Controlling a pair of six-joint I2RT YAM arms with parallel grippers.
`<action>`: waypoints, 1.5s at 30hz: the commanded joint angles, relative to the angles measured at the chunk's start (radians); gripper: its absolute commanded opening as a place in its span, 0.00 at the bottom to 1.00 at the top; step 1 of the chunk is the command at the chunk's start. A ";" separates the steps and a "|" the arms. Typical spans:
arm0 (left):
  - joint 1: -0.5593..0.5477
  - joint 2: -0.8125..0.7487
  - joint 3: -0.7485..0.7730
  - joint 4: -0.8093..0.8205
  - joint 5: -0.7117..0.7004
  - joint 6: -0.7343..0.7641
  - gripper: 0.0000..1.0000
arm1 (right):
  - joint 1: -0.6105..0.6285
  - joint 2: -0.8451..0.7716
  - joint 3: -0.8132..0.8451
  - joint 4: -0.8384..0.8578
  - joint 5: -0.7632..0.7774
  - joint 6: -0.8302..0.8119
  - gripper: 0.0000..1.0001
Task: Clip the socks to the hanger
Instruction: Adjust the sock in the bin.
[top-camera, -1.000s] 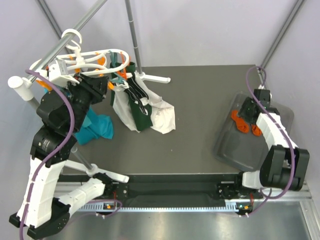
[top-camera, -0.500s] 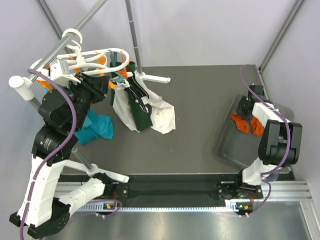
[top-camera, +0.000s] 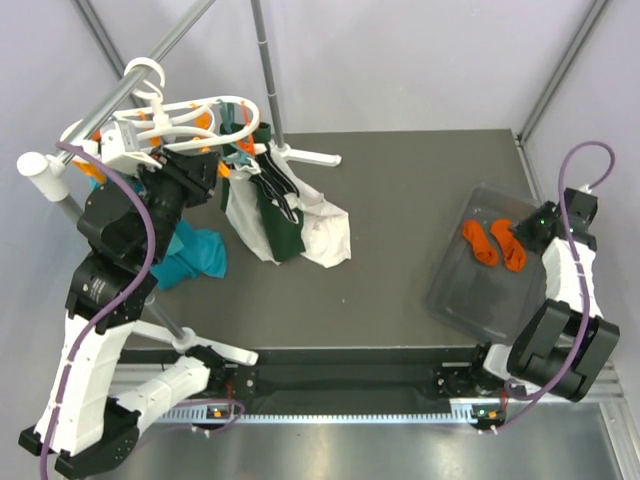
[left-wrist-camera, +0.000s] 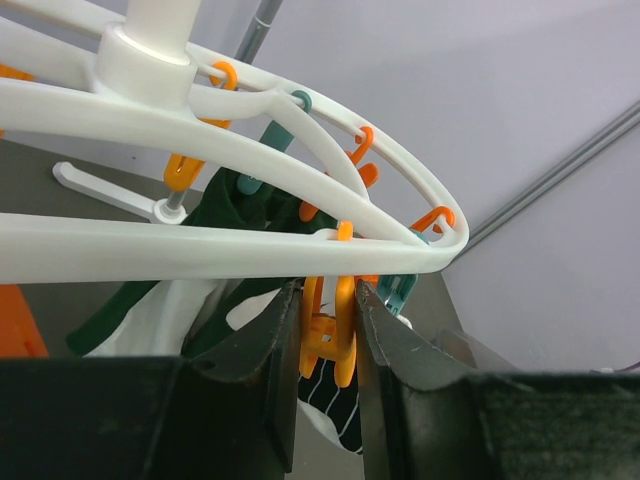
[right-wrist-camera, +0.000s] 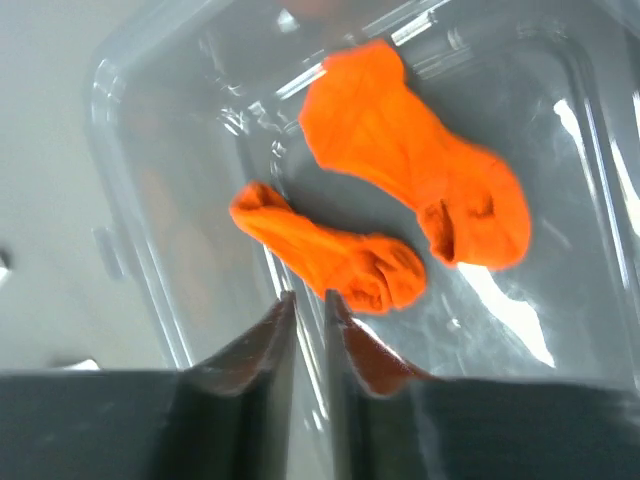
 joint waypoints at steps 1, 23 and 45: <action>-0.004 -0.013 -0.043 -0.011 0.107 -0.041 0.00 | 0.012 0.047 0.065 -0.013 -0.103 -0.062 0.29; -0.004 -0.043 -0.106 0.000 0.121 -0.029 0.00 | 0.274 0.399 0.159 0.005 0.339 -0.254 0.61; -0.004 -0.080 -0.135 0.026 0.170 -0.073 0.00 | 0.082 -0.438 -0.209 -0.375 0.033 0.330 0.01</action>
